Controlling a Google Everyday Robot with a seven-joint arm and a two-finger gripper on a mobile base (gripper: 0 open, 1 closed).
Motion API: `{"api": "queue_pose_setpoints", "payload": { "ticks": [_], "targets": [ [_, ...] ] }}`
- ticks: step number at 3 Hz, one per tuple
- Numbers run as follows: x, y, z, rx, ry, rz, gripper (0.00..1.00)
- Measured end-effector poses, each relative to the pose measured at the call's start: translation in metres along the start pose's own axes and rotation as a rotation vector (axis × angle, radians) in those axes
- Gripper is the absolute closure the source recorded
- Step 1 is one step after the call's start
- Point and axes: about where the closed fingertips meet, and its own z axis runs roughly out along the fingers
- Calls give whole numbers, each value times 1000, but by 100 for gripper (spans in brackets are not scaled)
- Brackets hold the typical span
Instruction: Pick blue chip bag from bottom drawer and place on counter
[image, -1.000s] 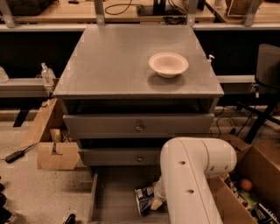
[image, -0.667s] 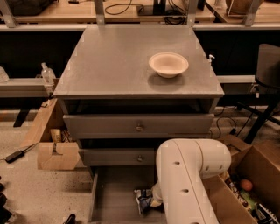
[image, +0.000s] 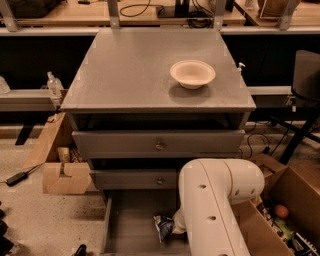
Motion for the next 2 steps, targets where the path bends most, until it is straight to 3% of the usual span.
{"api": "queue_pose_setpoints", "payload": {
  "ticks": [2],
  "targets": [
    [0,0,-1,-1,0,0,100]
  ]
}}
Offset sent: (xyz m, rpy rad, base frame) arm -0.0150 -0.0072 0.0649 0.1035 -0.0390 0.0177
